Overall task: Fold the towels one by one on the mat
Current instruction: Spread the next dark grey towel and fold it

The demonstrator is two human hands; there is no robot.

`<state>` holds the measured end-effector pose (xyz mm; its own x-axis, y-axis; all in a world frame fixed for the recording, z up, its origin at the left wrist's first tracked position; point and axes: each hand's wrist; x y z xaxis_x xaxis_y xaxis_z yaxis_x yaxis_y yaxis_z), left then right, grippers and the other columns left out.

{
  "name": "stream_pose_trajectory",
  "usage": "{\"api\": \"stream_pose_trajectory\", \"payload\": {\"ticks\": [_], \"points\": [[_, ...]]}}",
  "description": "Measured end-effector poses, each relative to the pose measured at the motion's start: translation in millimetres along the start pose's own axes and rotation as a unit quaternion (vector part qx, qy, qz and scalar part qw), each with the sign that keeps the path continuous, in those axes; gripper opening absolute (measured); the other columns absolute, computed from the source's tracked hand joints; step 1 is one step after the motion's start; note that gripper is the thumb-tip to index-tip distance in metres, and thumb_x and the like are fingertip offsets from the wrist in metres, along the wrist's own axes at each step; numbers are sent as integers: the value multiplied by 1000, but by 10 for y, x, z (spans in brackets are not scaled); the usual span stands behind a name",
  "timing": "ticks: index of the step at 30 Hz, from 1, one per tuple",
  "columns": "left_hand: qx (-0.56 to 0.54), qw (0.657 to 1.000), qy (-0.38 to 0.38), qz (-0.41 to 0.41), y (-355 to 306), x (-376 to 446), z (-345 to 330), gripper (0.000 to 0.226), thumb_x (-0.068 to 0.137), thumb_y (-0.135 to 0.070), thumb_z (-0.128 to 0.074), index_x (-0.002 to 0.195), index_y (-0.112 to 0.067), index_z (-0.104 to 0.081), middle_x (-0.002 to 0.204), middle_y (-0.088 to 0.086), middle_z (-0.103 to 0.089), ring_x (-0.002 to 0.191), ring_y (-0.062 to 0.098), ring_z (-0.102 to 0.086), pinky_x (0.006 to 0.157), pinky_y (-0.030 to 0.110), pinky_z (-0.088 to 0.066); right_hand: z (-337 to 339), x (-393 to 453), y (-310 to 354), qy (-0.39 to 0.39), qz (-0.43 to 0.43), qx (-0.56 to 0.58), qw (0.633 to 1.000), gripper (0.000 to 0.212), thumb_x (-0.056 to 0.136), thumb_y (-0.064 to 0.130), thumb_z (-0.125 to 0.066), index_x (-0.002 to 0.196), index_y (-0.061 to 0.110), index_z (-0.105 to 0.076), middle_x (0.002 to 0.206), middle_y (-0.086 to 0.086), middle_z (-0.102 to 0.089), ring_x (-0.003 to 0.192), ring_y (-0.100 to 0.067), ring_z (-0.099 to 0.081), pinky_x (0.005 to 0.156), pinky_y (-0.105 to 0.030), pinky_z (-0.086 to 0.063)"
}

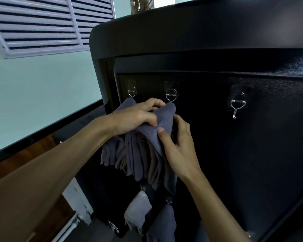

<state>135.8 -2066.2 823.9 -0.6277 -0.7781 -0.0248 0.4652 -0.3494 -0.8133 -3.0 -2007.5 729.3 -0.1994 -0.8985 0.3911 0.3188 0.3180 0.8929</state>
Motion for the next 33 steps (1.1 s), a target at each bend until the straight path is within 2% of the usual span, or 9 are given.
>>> {"api": "stream_pose_trajectory", "payload": {"ticks": [3,5,6,9,15,17,21,27,33], "points": [[33,999,-33,-9,-22,-43,-45,55,72,-24,-58,126,-30,-50,110,-6,-66,105,4,-59,95,27,-44,25,-47,28,4,-9,3,1000,63,91,52,-49,147,30,-30,141,12,-35,116,4,-45,82,-12,-39],[84,994,-66,-29,-21,-120,-89,46,86,-23,-60,130,-29,-50,96,-16,-67,93,-4,-61,87,24,-46,43,-116,51,-1,-11,2,1000,59,93,52,-47,147,32,-32,139,14,-38,110,8,-46,80,-11,-38],[126,987,-91,-47,-4,-183,-106,43,90,-23,-60,131,-29,-50,100,-17,-65,94,-5,-60,89,24,-48,50,-157,56,-5,-11,0,1000,57,93,51,-47,146,32,-34,138,15,-39,109,10,-46,79,-10,-38],[240,949,-171,-113,88,-487,-148,39,92,-39,-57,129,-27,-54,116,-12,-58,105,-1,-56,93,29,-49,87,-325,68,-18,4,-36,999,53,94,47,-49,143,29,-39,133,15,-43,112,5,-47,82,-12,-40],[348,899,-239,-120,430,-1209,-334,49,84,-52,-46,121,-23,-60,113,-8,-60,101,11,-59,85,34,-50,109,-820,56,-3,47,-146,988,44,92,39,-56,132,23,-46,120,12,-46,102,0,-50,79,-14,-41],[365,893,-243,-102,610,-1412,-517,48,85,-52,-44,118,-22,-62,112,-7,-61,98,12,-60,80,32,-50,77,-1015,-23,11,54,-189,980,40,92,37,-58,128,21,-48,114,10,-47,99,-5,-52,77,-18,-42],[381,900,-203,-52,962,-1721,-1024,45,85,-50,-43,111,-22,-66,105,-11,-62,93,8,-61,74,22,-48,9,-1354,-230,89,50,-241,965,43,93,39,-57,131,20,-47,124,5,-47,108,-13,-52,82,-28,-49],[384,902,-186,66,1203,-2052,-1726,43,83,-52,-43,106,-24,-68,94,-9,-62,83,12,-63,65,34,-54,-64,-1518,-512,234,82,-310,918,46,92,41,-55,132,21,-45,122,3,-47,109,-18,-49,86,-35,-48],[391,867,-236,200,1217,-2237,-2486,37,79,-49,-45,96,-26,-68,87,-6,-63,77,19,-66,59,31,-52,-52,-1544,-862,373,142,-293,869,45,92,39,-55,132,21,-46,126,-1,-49,116,-21,-47,89,-40,-46]]}}
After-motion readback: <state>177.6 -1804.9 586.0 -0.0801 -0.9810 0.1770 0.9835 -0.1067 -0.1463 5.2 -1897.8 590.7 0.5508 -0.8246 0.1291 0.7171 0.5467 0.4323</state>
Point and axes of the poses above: each hand's wrist, its own x-axis towards the middle knuckle, its own z-axis out of the back of the hand, y = z × x
